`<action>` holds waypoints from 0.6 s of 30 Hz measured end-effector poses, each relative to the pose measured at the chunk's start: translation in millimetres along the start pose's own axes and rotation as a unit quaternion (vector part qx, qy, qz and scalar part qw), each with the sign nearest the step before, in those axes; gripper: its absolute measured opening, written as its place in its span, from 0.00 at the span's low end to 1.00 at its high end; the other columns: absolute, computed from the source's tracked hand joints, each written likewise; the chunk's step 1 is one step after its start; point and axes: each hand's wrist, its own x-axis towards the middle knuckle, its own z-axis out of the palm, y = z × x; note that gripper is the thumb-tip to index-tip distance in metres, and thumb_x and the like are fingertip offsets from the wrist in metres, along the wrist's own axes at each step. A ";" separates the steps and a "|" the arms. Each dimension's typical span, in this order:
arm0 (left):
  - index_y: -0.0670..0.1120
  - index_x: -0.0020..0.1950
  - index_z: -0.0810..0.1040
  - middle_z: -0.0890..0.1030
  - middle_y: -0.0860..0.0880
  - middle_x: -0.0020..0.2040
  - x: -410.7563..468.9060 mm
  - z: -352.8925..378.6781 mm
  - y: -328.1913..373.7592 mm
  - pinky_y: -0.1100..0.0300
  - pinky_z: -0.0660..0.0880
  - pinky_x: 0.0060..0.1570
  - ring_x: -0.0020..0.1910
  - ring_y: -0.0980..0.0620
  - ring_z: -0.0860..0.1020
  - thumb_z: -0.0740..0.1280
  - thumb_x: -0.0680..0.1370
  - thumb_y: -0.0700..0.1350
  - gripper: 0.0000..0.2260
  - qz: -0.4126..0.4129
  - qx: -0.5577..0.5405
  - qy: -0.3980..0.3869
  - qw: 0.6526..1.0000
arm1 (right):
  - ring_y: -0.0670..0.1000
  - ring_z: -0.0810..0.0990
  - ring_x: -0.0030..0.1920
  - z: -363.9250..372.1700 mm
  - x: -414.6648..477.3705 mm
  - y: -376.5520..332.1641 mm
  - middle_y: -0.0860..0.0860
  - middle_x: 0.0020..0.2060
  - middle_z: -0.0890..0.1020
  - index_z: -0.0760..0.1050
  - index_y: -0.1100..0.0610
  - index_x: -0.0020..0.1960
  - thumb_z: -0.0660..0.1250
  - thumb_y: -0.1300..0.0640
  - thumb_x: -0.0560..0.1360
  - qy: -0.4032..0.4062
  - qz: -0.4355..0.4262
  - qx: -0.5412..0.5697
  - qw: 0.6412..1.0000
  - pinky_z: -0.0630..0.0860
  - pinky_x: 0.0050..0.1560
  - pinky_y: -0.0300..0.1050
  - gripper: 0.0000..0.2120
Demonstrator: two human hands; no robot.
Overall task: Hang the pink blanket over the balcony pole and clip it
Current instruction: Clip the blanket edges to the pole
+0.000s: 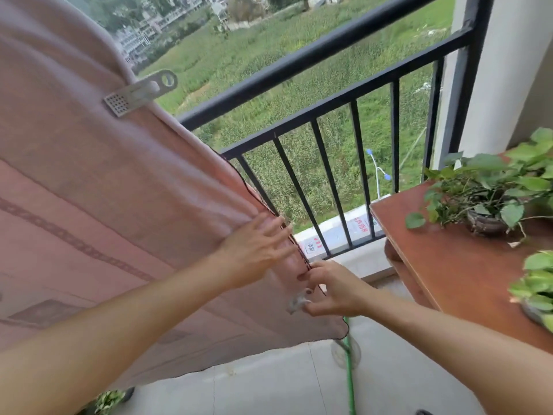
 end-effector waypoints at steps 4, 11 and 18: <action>0.48 0.55 0.78 0.81 0.49 0.55 28.8 3.3 14.0 0.48 0.61 0.64 0.57 0.47 0.74 0.63 0.78 0.44 0.08 -0.011 0.013 -0.066 0.998 | 0.41 0.78 0.50 8.4 -5.5 -3.1 0.46 0.48 0.83 0.83 0.54 0.42 0.74 0.47 0.64 0.008 0.034 0.065 0.997 0.73 0.51 0.36 0.12; 0.43 0.51 0.78 0.79 0.47 0.48 40.7 7.5 6.3 0.56 0.71 0.39 0.49 0.45 0.78 0.58 0.80 0.47 0.11 -0.040 -0.151 -0.083 0.984 | 0.47 0.81 0.45 2.4 -17.7 8.9 0.46 0.43 0.86 0.84 0.52 0.46 0.74 0.42 0.67 0.214 0.126 0.026 0.968 0.76 0.46 0.46 0.15; 0.42 0.49 0.78 0.74 0.48 0.39 45.4 -0.7 9.0 0.56 0.69 0.36 0.43 0.45 0.78 0.59 0.76 0.36 0.09 -0.037 -0.156 -0.071 0.984 | 0.53 0.80 0.33 4.8 -11.5 19.3 0.48 0.29 0.82 0.83 0.52 0.36 0.60 0.35 0.69 0.265 0.078 -0.137 0.951 0.73 0.34 0.45 0.22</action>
